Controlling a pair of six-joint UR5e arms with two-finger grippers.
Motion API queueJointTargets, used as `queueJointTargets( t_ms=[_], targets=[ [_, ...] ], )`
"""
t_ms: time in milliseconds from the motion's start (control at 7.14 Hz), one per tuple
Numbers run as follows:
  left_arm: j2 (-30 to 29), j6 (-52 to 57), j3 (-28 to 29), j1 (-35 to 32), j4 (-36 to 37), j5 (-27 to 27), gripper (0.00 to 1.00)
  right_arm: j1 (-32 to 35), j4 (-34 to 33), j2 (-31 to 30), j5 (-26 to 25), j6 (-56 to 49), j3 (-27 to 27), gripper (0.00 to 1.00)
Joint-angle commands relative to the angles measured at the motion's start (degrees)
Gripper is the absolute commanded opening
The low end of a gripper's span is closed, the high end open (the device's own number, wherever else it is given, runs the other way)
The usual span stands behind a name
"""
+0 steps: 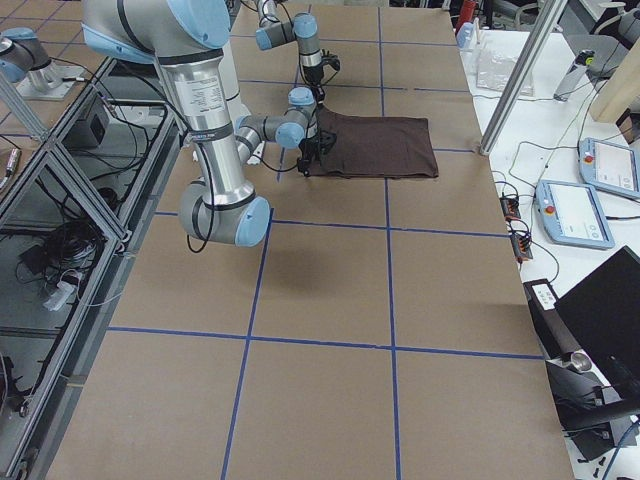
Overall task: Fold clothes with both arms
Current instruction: 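Grasp the shirt edge nearest the robot with both grippers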
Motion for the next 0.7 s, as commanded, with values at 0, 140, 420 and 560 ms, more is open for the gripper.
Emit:
queueJointTargets(
  t_ms=[0,140,420,560],
  targets=[
    [0.1,0.1,0.1,0.0,0.0,0.0,0.0,-0.1,0.0,0.1,0.1,-0.1,0.0,0.36],
    [0.0,0.1,0.1,-0.2,0.0,0.1,0.0,-0.1,-0.1,0.1,0.3,-0.1,-0.1,0.2],
    [0.1,0.1,0.1,-0.4,0.0,0.1,0.0,-0.1,-0.2,0.6,0.4,-0.1,0.0,0.0],
    [0.1,0.1,0.1,-0.4,0.0,0.1,0.0,-0.2,-0.2,0.7,0.4,-0.1,0.1,0.0]
  ],
)
